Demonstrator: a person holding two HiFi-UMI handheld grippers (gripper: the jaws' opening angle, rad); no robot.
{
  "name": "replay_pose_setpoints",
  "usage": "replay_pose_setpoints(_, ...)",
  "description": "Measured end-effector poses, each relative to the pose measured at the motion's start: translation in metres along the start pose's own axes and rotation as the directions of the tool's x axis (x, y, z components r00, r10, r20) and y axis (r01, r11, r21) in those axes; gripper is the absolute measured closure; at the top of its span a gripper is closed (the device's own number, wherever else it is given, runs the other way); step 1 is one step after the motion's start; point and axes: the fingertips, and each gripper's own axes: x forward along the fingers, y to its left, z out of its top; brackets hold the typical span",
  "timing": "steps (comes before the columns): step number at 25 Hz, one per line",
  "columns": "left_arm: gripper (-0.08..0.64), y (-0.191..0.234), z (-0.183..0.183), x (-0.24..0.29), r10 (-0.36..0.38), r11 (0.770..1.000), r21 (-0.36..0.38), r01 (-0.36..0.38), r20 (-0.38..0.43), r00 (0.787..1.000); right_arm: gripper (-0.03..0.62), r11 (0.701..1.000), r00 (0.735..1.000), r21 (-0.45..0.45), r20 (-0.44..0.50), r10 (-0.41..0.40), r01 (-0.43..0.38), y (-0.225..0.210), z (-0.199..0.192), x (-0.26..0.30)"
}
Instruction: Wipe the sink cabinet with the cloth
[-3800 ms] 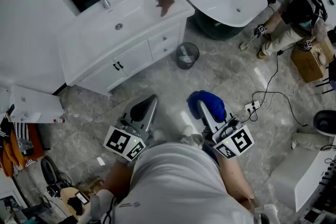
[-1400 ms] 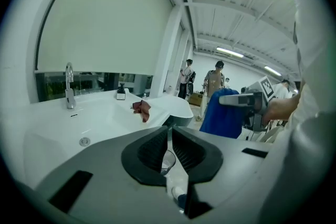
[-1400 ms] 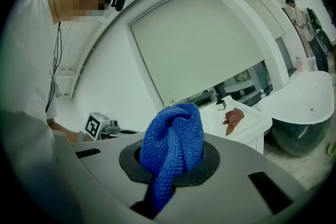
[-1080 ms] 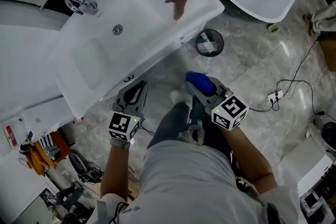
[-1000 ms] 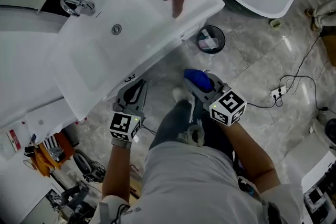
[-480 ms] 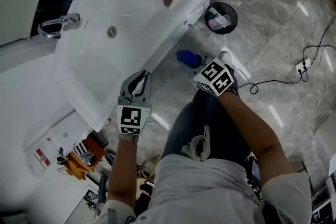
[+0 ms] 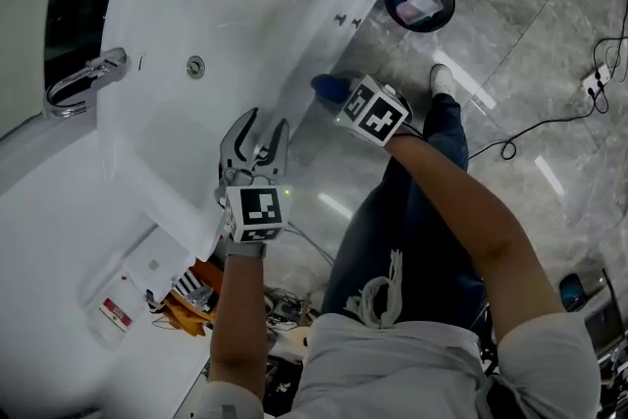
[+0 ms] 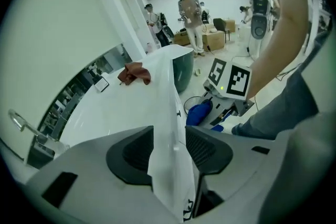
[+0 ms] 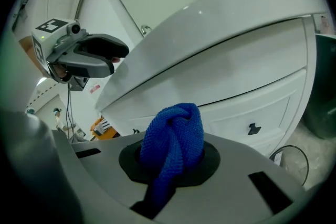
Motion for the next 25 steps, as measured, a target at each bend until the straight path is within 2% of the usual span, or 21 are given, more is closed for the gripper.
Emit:
replay_pose_setpoints(2,0.377,0.002,-0.003,0.007,0.009,1.000,0.018,-0.009,-0.011,1.000,0.551,1.000,1.000,-0.011,-0.005,-0.004,0.004,-0.007,-0.005,0.011)
replay_pose_setpoints(11,0.346,0.013,-0.011,0.030,0.022,0.999,-0.023,-0.022,0.006,1.000,0.551,1.000,1.000,-0.001,-0.018,-0.002,0.002,-0.030,-0.014,0.049)
replay_pose_setpoints(15,0.323,0.013,-0.011,0.035,0.066,0.998,-0.015,-0.066,0.022,0.998,0.551,0.999,1.000,-0.026,-0.017,0.020,-0.020,-0.031,-0.012,0.063)
replay_pose_setpoints(19,0.317,0.013,-0.013,0.038,0.074,0.997,-0.012,-0.074,0.007,0.997,0.551,0.999,0.999,-0.024,-0.038,0.022,-0.022,-0.038,-0.010,0.075)
replay_pose_setpoints(25,0.289,0.016,-0.019,0.043,0.088,0.996,-0.019,-0.089,-0.052,0.995,0.552,0.995,0.992,-0.044,-0.089,0.087,-0.091,-0.039,-0.010,0.079)
